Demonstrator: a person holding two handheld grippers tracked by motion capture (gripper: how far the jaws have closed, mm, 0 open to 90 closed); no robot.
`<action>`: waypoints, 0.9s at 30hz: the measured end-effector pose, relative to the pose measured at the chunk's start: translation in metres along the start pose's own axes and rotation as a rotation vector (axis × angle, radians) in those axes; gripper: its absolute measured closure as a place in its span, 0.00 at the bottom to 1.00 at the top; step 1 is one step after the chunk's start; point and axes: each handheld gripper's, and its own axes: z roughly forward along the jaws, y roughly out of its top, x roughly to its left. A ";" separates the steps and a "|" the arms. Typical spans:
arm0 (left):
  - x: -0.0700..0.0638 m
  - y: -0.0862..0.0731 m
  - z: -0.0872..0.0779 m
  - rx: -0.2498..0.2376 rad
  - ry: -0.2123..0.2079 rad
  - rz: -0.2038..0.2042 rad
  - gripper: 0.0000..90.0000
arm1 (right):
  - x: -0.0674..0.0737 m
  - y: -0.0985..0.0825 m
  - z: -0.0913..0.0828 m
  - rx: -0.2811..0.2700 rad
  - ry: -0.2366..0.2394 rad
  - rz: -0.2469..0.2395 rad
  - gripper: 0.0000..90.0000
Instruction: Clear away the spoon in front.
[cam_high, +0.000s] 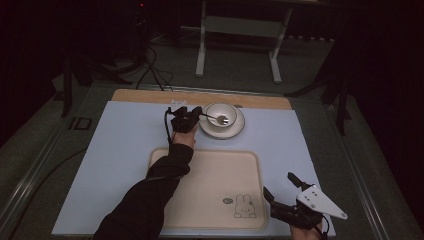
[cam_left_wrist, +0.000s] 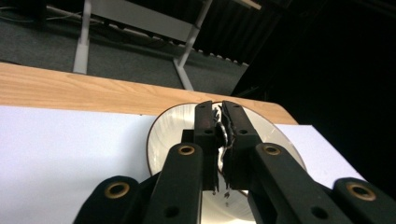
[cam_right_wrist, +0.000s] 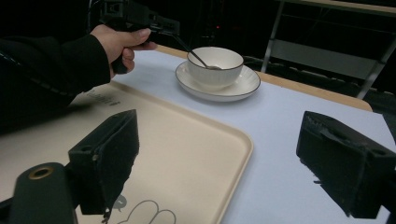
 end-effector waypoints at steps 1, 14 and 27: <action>-0.001 0.000 0.000 -0.005 -0.007 -0.002 0.97 | 0.000 0.000 0.000 0.000 0.002 0.002 0.15; -0.013 0.012 -0.007 -0.006 -0.060 0.026 0.99 | -0.001 0.000 0.000 -0.001 0.000 0.006 0.15; -0.020 0.052 -0.032 -0.019 -0.106 0.064 1.00 | -0.001 0.000 0.000 -0.004 -0.003 0.011 0.15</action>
